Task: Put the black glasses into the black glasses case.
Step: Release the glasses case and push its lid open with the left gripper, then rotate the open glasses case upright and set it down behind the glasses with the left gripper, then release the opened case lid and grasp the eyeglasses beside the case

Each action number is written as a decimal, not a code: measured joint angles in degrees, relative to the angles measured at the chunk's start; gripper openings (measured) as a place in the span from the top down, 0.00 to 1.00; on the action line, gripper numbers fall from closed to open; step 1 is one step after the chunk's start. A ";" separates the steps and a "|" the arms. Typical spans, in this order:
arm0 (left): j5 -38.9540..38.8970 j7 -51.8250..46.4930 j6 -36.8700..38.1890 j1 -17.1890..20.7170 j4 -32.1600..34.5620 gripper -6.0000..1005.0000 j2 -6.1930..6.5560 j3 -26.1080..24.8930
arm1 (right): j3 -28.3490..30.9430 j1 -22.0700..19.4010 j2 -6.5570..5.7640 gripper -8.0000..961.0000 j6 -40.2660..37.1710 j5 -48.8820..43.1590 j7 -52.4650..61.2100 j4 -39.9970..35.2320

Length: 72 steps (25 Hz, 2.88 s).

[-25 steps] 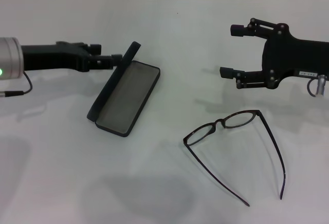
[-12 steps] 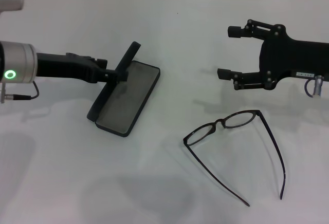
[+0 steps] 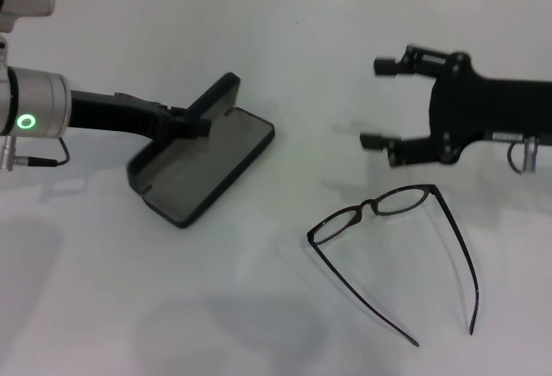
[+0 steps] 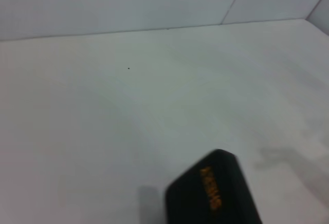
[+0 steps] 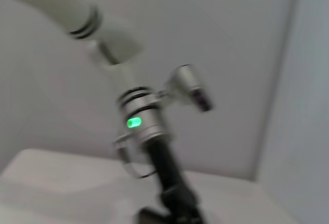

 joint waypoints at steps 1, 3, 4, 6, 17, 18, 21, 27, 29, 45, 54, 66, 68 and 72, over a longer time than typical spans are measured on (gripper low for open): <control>0.01 -0.11 -0.01 0.00 -0.12 0.30 0.03 0.00 | -1.65 0.00 -0.36 0.12 -0.72 -0.27 0.18 -0.45; 0.03 -0.19 -0.04 0.07 -0.29 0.39 0.09 0.00 | -5.03 -0.19 -1.35 0.12 -3.74 -1.62 0.87 -2.02; 0.06 -0.19 -0.04 0.12 -0.29 0.43 0.13 0.00 | -5.62 -0.28 -1.57 0.12 -5.07 -2.32 1.06 -2.58; 0.07 -0.21 -0.06 0.12 -0.32 0.53 0.30 0.00 | -6.54 -0.44 -1.85 0.12 -9.46 -5.19 1.63 -4.03; 3.02 4.17 0.17 -4.60 0.08 0.77 2.81 0.06 | -6.34 -1.11 0.08 0.12 -11.56 -11.20 0.47 -4.82; 3.16 4.47 0.14 -4.89 0.08 0.78 2.81 0.06 | -6.32 -1.22 0.11 0.12 -11.56 -11.17 0.09 -4.64; 4.64 5.80 -0.02 -7.39 0.08 0.80 2.83 0.08 | -6.31 -1.85 0.21 0.12 -11.51 -10.97 -0.81 -4.45; 5.09 16.59 -0.41 -12.66 0.17 0.80 1.75 0.09 | -6.29 -3.44 0.56 0.12 -11.47 -10.10 -3.27 -4.33; 5.23 24.58 -1.51 -14.17 0.91 0.80 0.76 0.08 | -6.30 -3.71 0.57 0.13 -11.31 -9.83 -3.93 -3.73; 10.40 40.07 -12.33 -19.04 17.25 0.80 -0.04 0.05 | -5.52 -4.60 0.54 0.13 -9.11 -7.85 -7.26 0.03; 15.04 35.12 -13.51 -20.13 18.31 0.80 -0.14 -0.01 | -5.52 -4.48 0.47 0.13 -8.38 -7.59 -7.19 0.08; -0.29 35.83 -1.77 -15.37 17.66 0.54 0.91 -0.04 | -5.52 -4.23 0.48 0.14 -7.75 -6.61 -6.95 0.08; -7.57 35.82 1.92 -12.00 17.89 0.53 1.42 -0.08 | -5.24 -4.38 0.44 0.14 -7.43 -5.16 -6.74 0.08; -21.30 38.29 5.68 -3.08 18.77 0.52 0.76 -0.09 | -3.05 -4.47 0.15 0.14 -6.94 -2.83 -2.46 -1.39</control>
